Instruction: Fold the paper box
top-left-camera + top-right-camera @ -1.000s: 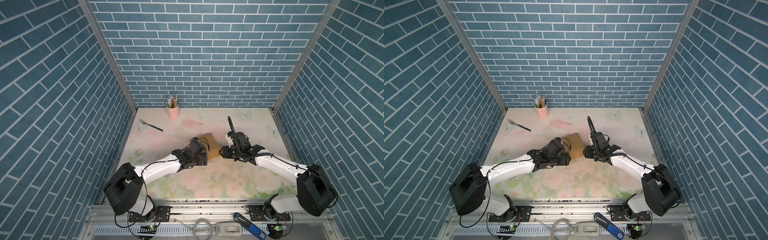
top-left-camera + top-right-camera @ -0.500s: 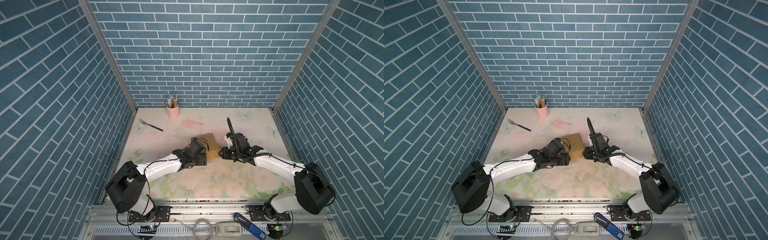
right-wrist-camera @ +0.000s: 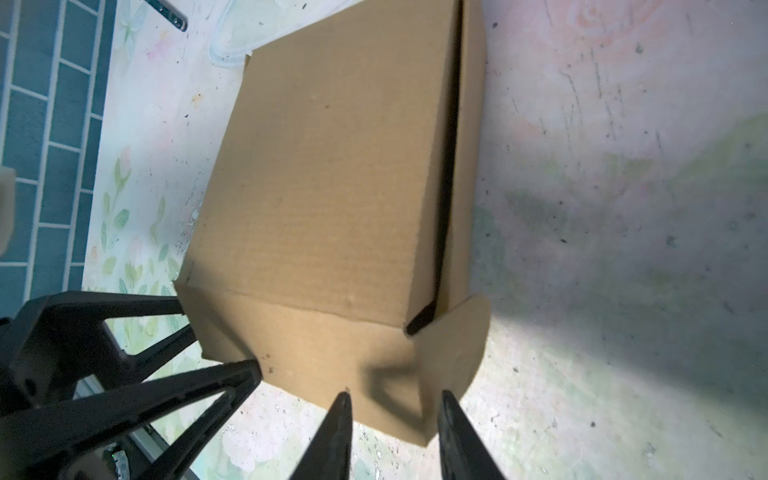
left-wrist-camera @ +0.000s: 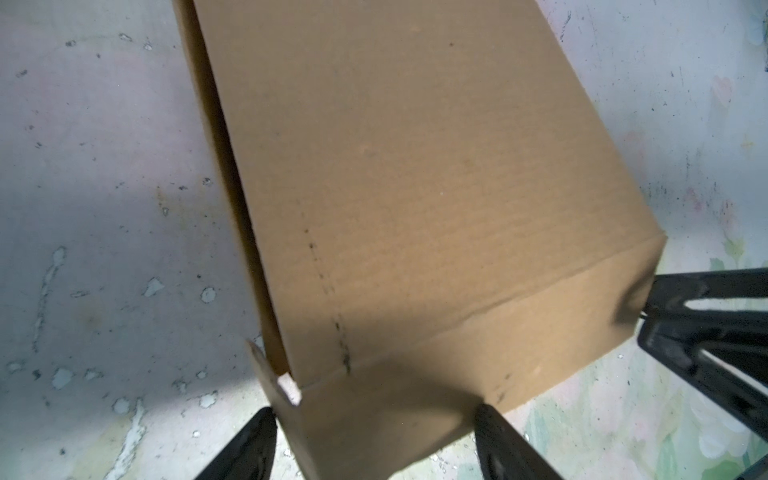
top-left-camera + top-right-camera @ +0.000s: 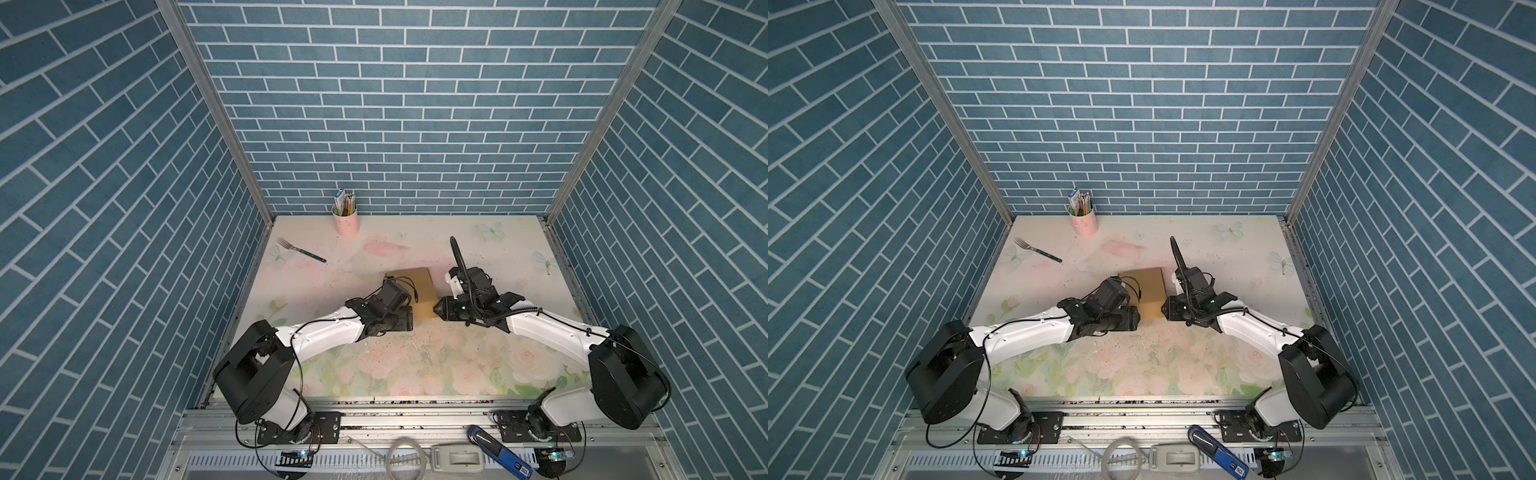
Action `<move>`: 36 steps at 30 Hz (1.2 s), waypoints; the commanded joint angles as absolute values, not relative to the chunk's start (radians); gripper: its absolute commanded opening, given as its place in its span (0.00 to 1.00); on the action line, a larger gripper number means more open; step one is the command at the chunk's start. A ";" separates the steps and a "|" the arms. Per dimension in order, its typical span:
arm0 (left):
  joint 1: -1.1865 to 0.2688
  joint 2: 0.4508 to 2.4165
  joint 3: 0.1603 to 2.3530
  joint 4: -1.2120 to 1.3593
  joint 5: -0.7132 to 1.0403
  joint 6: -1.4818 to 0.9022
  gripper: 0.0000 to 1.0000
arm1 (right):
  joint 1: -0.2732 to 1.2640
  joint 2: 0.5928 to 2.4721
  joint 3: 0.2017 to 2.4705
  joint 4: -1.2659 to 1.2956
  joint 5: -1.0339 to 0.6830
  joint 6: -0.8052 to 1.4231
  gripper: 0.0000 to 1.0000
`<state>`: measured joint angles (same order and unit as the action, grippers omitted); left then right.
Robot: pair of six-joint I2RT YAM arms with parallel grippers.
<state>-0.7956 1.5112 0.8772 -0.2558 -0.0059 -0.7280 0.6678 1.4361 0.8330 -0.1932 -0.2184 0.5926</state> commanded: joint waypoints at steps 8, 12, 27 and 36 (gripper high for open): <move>-0.744 1.463 0.908 -0.287 -0.005 -0.700 0.77 | 0.673 1.410 0.805 -0.174 -0.138 0.530 0.46; -0.717 1.451 0.910 -0.279 0.004 -0.695 0.77 | 0.672 1.408 0.808 -0.161 -0.144 0.531 0.47; -0.653 1.514 0.915 -0.220 0.068 -0.704 0.77 | 0.671 1.406 0.840 -0.159 -0.179 0.591 0.48; -0.658 1.520 0.854 -0.147 0.104 -0.732 0.74 | 0.673 1.449 0.810 -0.066 -0.279 0.653 0.43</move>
<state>-0.6575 1.5124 0.8703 -0.1799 0.0864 -0.7231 0.6678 1.4288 0.8215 -0.1123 -0.2268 0.6083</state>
